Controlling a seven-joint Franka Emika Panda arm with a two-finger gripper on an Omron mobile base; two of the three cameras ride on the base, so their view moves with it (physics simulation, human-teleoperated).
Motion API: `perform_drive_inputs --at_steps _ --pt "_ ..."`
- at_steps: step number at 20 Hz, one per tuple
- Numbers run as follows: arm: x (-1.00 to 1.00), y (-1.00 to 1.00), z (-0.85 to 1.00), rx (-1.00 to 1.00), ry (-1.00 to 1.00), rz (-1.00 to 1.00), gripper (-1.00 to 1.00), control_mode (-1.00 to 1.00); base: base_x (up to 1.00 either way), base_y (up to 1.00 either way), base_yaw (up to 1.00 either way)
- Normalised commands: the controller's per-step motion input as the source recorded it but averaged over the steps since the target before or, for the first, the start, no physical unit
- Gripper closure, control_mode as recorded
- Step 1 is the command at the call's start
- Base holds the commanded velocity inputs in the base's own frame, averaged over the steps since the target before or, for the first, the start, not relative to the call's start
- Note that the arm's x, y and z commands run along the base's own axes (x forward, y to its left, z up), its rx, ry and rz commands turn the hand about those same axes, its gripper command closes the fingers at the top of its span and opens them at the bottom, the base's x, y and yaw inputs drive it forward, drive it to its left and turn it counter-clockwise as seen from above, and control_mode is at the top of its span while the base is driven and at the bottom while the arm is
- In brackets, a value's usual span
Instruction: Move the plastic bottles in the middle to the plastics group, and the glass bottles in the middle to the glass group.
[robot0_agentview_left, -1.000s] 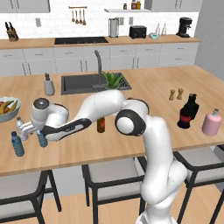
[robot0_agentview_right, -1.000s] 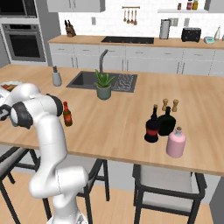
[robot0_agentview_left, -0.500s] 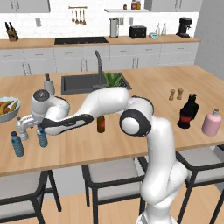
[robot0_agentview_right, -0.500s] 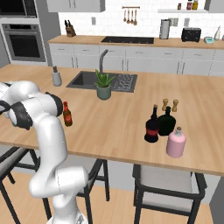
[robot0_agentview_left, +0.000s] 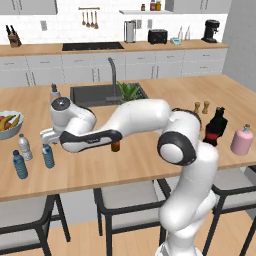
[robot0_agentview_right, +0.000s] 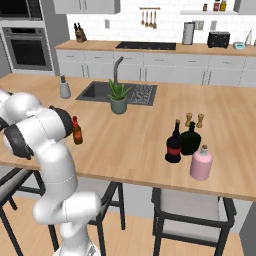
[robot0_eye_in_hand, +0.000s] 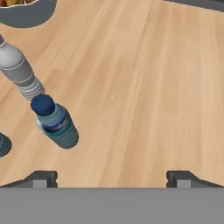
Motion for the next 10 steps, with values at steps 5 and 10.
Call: perform_drive_inputs --at_steps 5,10 --pt "-0.11 -1.0 0.12 0.0 0.08 -0.18 -1.0 -1.0 0.0 0.0 0.0" --pt "-0.16 -0.96 0.32 0.0 0.05 -0.19 -1.0 -1.0 0.0 0.0 0.0"
